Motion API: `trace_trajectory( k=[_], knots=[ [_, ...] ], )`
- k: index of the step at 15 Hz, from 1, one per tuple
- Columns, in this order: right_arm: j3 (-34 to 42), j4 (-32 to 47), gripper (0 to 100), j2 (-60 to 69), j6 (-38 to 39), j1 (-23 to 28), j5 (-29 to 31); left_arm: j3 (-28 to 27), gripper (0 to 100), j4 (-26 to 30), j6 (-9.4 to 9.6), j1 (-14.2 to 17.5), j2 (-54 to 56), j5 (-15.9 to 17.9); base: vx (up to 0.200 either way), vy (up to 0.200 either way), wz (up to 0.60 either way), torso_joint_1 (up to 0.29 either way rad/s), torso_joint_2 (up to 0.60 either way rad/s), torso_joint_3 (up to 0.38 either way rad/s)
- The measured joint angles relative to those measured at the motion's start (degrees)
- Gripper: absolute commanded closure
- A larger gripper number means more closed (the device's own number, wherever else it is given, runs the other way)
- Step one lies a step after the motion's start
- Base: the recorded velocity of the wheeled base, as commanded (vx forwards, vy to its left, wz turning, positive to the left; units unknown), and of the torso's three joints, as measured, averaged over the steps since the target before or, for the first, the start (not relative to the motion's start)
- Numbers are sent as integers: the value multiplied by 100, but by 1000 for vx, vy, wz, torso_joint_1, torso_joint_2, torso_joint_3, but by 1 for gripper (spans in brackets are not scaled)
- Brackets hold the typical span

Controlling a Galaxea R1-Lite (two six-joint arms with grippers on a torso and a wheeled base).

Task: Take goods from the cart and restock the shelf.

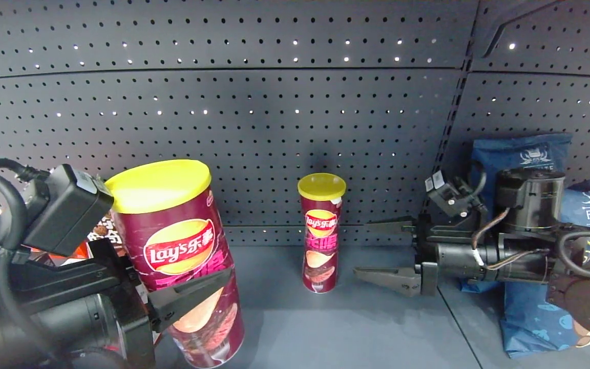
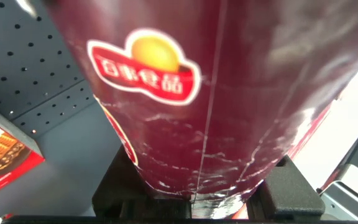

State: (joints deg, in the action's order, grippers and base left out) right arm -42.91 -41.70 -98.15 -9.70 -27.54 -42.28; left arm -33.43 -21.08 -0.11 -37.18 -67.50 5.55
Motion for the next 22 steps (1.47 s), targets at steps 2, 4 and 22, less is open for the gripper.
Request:
trace_trajectory(
  k=[2, 4, 22],
  knots=[
    [-83, -113, 0, -286, -6, 23, -39, 0, 100, 1, 1, 11, 0, 0, 0, 0, 0, 0, 0, 0],
    [-207, -211, 0, -549, -4, 37, -52, 0, 100, 1, 4, 11, -2, 0, 0, 0, 0, 0, 0, 0],
    [-1541, -257, 0, -2111, -30, -88, -219, -15, 100, 11, -5, 91, -41, 0, 0, 0, 0, 0, 0, 0]
  ],
)
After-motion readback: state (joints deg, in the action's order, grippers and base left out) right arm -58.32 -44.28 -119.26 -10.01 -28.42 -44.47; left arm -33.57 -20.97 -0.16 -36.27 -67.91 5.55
